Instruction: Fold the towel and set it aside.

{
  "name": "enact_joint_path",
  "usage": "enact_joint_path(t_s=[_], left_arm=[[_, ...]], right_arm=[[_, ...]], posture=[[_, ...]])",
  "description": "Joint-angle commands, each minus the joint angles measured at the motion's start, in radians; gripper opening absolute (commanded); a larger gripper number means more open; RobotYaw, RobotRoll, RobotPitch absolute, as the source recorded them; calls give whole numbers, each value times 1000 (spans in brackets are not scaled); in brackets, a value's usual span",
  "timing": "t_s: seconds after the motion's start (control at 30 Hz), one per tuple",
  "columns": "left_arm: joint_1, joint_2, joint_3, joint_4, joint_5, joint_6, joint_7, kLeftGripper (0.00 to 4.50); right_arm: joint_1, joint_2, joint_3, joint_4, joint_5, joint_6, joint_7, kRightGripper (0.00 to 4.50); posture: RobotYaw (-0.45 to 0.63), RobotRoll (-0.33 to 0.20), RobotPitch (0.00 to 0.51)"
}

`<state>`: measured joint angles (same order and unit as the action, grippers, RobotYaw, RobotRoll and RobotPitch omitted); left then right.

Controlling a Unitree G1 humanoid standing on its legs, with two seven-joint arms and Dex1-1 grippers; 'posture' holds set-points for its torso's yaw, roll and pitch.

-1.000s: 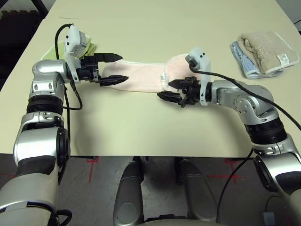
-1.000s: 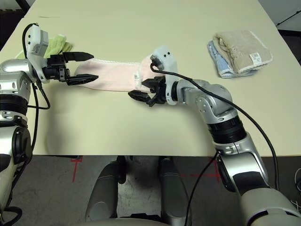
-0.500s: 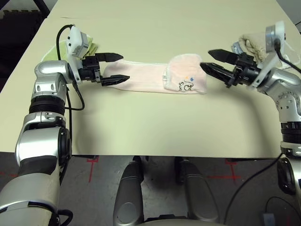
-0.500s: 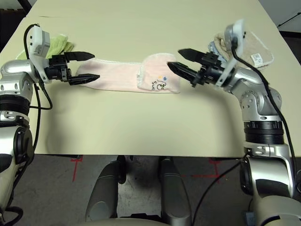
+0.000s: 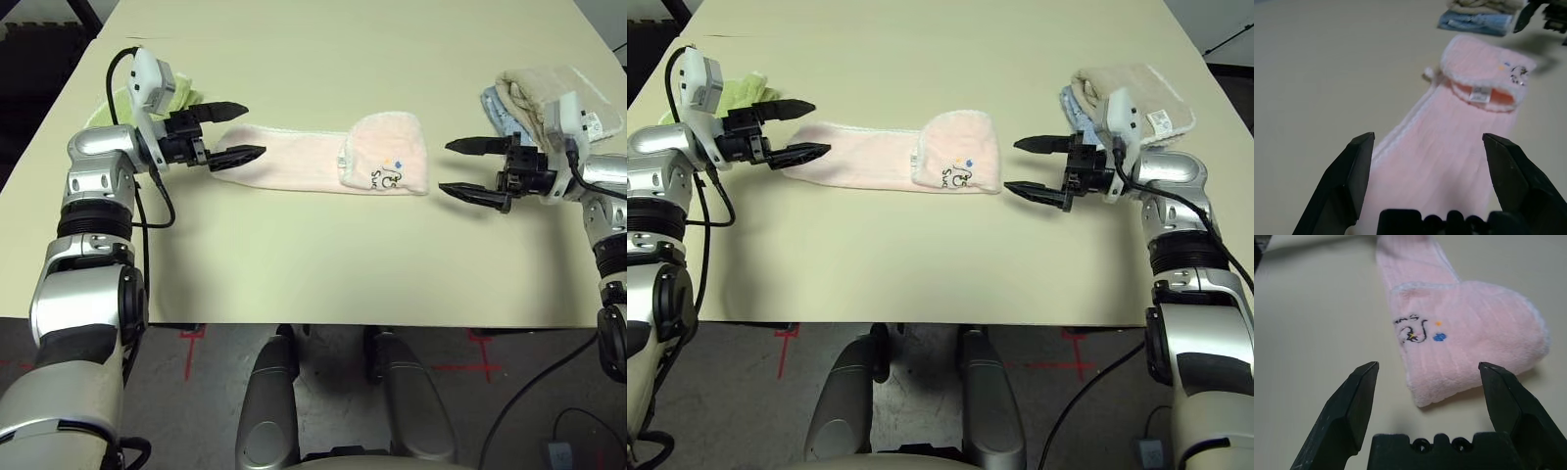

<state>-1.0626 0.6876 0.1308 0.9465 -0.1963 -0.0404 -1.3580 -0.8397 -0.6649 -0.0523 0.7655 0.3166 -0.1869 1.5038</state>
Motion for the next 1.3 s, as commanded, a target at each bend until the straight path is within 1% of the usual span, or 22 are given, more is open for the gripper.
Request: enact_joint_path(t_s=[0.03, 0.1, 0.17, 0.23, 0.3, 0.4, 0.53, 0.63, 0.67, 0.97, 1.0, 1.17, 1.3], left_arm=[[-6, 53, 20, -48, -24, 148, 27, 4500], [-24, 85, 26, -67, -41, 227, 12, 4500], [-32, 112, 27, -64, -33, 209, 11, 4500], [-32, 130, 22, -55, -22, 182, 9, 4500], [-27, 129, 23, -61, -29, 185, 14, 4500], [-3, 115, 23, -97, -42, 197, 10, 4500], [25, 98, 16, -139, -57, 198, -17, 4500], [29, 86, 18, -148, -60, 153, -23, 4500], [28, 82, 17, -148, -61, 137, -32, 4500], [43, 72, -6, -156, -65, 81, -131, 4500], [45, 71, -8, -156, -65, 78, -139, 4500], [60, 71, -15, -158, -64, 47, -191, 4500], [77, 71, -30, -175, -61, 23, -231, 4500]], right_arm=[[22, 1, 0, -24, 2, 13, 17, 4437], [26, 4, -3, -33, 8, 39, 16, 4437], [31, 9, -7, -35, 8, 48, 4, 4437], [21, 34, -31, -27, 25, 88, -54, 4437], [8, 63, -32, -19, 23, 99, -88, 4437], [-8, 97, -20, -20, 9, 87, -98, 4437], [-32, 100, -2, 6, -19, 52, -76, 4437], [-58, 96, -2, 53, -39, 22, -83, 3886], [-69, 94, -1, 71, -48, 13, -83, 3563], [-134, 117, 9, 144, -79, -29, -64, 162], [-139, 119, 9, 149, -81, -31, -64, 34], [-191, 165, 22, 196, -102, -35, -73, 34], [-237, 204, 47, 252, -145, -31, -88, 34]], posture=[[11, 0, 262], [20, 0, 263], [25, 0, 263], [34, 0, 263], [37, 0, 263], [44, 0, 264], [55, 0, 261], [56, 0, 258], [56, 0, 257], [47, 0, 252], [46, 0, 252], [46, 0, 250], [54, 0, 250]])
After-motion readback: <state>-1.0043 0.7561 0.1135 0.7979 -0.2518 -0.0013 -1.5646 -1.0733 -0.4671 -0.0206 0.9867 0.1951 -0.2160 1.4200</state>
